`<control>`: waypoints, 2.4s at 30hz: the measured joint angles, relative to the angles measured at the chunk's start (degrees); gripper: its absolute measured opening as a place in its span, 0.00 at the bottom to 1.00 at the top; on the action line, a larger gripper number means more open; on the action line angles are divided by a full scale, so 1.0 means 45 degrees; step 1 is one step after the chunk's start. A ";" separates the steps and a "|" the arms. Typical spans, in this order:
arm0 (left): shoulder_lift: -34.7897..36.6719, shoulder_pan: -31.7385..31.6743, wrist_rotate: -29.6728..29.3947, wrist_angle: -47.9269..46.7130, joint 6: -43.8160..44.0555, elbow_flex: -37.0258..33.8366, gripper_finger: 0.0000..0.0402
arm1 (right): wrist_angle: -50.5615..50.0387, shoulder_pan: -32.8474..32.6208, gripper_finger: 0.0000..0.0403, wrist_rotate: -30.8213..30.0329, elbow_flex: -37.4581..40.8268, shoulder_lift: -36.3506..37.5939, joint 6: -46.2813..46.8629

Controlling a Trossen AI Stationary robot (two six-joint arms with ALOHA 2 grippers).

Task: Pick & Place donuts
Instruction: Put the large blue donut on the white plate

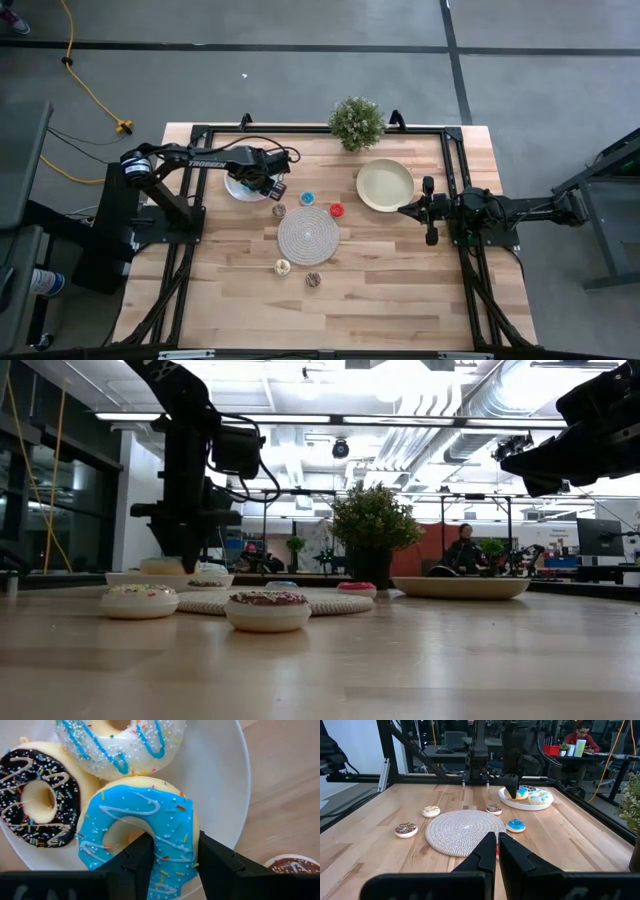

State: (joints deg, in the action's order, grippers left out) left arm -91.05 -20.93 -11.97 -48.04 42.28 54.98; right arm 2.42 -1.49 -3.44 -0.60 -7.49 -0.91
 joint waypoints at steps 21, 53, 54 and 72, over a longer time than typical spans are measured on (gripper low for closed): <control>-0.0520 0.0159 -0.0104 0.0248 -0.0097 -0.0010 0.33 | 0.0005 -0.0001 0.03 -0.0005 0.0000 -0.0004 0.0000; -0.0636 0.0267 -0.0281 0.0464 -0.0389 -0.0005 0.54 | 0.0005 0.0003 0.03 -0.0005 -0.0001 -0.0004 0.0000; -0.0631 0.0267 -0.0281 0.0464 -0.0389 -0.0005 0.56 | 0.0005 -0.0002 0.03 -0.0005 0.0001 -0.0004 0.0000; -0.0277 0.0472 -0.0381 0.0454 -0.0967 0.0067 0.62 | 0.0005 -0.0002 0.03 0.0000 0.0004 0.0001 0.0000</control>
State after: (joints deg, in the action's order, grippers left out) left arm -92.29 -18.80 -13.69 -46.00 37.93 55.28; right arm 2.44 -1.50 -3.44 -0.58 -7.49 -0.91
